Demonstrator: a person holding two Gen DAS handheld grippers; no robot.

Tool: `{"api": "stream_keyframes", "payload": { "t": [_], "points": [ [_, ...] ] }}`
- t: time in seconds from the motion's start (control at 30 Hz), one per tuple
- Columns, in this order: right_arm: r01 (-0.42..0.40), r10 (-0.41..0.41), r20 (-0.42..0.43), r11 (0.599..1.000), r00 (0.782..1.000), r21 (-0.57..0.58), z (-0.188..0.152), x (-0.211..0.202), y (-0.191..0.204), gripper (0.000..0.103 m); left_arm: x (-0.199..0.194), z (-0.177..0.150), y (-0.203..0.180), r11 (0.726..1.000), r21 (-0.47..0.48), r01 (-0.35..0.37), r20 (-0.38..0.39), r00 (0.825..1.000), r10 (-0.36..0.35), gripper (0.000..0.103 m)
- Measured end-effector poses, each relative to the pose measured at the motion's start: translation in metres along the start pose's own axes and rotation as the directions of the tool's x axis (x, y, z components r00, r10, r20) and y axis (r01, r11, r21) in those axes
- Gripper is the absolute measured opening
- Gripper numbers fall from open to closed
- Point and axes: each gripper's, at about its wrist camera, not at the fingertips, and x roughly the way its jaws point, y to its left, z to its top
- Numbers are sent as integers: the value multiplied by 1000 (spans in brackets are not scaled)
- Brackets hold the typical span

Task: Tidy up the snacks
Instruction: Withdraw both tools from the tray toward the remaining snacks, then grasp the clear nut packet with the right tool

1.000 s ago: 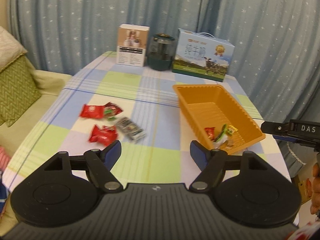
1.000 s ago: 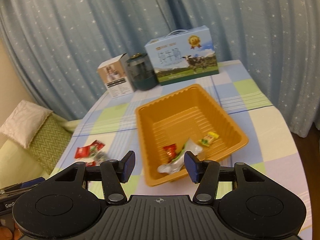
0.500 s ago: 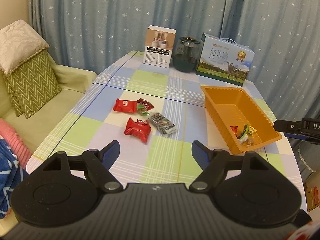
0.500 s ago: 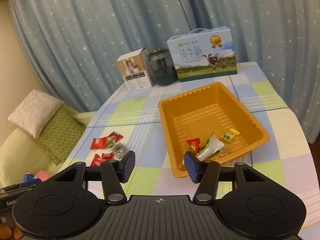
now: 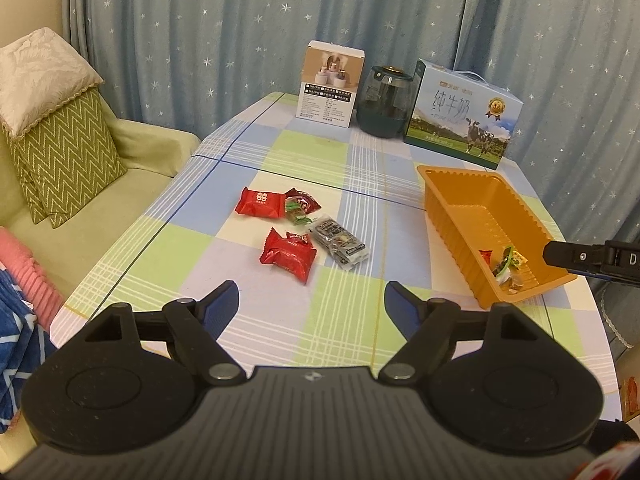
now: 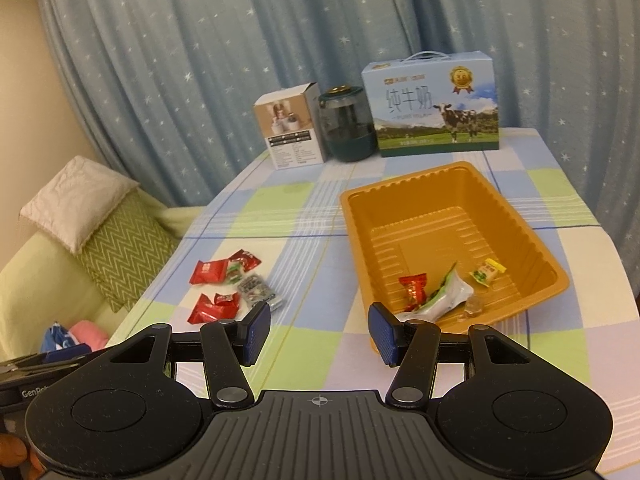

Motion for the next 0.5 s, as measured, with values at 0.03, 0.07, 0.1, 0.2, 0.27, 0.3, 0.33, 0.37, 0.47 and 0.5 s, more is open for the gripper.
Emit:
{"api": "stream_keyframes", "payload": {
  "t": [0.03,0.07,0.1,0.2,0.27,0.3,0.33,0.37,0.47,0.5],
  "points": [
    [-3,3,-4,1000,1000,-6,0,3,2,55,3,0,1,1000,-1,0,-3,1000,0,78],
    [-5,5,-7,1000,1000,-11,0,7,4,55,6,1,2,1000,0,0,-5,1000,0,78],
    [-8,8,-11,1000,1000,-16,0,11,5,55,9,2,3,1000,0,-1,-6,1000,1,78],
    [-16,16,-19,999,1000,-32,1,24,10,55,19,4,7,1000,-1,1,-13,1000,-1,78],
    [-23,22,-24,999,999,-44,3,34,13,55,27,5,11,1000,-4,3,-17,1000,-3,78],
    [-28,27,-26,998,999,-51,3,39,14,55,32,6,12,1000,-7,4,-21,1000,-4,78],
    [-31,29,-29,998,999,-57,3,45,16,55,37,6,14,1000,-10,5,-24,1000,-5,79],
    [-34,32,-34,997,999,-64,4,51,18,55,42,7,16,1000,-13,6,-27,1000,-6,79],
    [-43,39,-49,996,998,-81,6,70,22,55,59,7,21,1000,-17,5,-41,999,-6,79],
    [-46,41,-53,995,998,-87,7,76,23,55,64,7,24,1000,-15,6,-43,999,-7,79]
  ]
}}
